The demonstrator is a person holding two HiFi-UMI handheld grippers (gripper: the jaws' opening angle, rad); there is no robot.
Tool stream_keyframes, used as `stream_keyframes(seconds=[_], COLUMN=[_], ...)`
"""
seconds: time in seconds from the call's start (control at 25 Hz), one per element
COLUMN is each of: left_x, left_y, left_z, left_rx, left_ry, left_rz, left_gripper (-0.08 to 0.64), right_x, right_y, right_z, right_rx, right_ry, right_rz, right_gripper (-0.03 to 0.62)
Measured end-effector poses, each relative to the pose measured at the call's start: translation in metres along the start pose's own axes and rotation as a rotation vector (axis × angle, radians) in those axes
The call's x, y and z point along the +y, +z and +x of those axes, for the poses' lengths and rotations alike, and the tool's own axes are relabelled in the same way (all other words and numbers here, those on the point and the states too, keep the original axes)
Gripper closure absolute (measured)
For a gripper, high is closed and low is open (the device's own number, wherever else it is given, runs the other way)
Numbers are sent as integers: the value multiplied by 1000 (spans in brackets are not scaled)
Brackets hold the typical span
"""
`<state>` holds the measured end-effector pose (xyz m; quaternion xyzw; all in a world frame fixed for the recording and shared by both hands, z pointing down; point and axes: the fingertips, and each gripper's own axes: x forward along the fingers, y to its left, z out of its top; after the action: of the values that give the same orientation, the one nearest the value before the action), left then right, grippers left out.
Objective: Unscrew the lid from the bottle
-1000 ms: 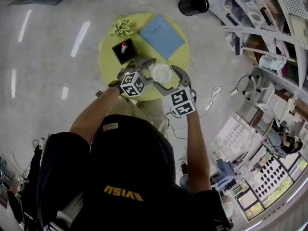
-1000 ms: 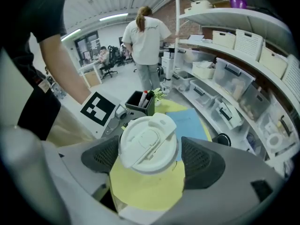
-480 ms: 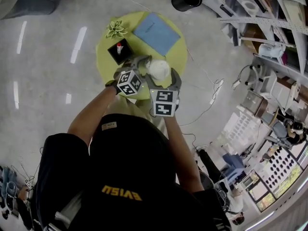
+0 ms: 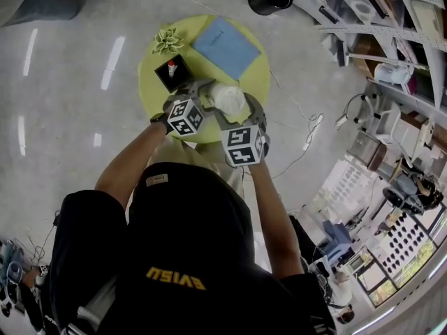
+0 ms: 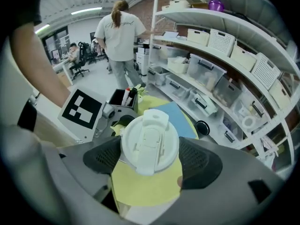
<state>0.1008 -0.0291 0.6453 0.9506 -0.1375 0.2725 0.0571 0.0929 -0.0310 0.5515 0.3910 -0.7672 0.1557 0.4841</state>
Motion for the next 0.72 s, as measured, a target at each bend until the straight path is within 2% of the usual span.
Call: stream_keyframes(seconds=[0.16, 0.48, 0.6, 0.72], left_x=[0, -1, -1, 0], left_y=[-1, -2, -2, -3], left_z=[2, 4, 4, 6], left_rx=[2, 3, 2, 5], left_ry=[-13, -9, -8, -8], left_rz=[-3, -11, -14, -14], left_gripper=[147, 149, 149, 149], right_x=[3, 9, 10, 9], right_y=[2, -3, -3, -4], right_z=[1, 1, 1, 3], right_rx=[16, 52, 65, 76], right_ry=[72, 207, 242, 260], right_rz=[-136, -466, -553, -594], right_gripper=[209, 208, 209, 207])
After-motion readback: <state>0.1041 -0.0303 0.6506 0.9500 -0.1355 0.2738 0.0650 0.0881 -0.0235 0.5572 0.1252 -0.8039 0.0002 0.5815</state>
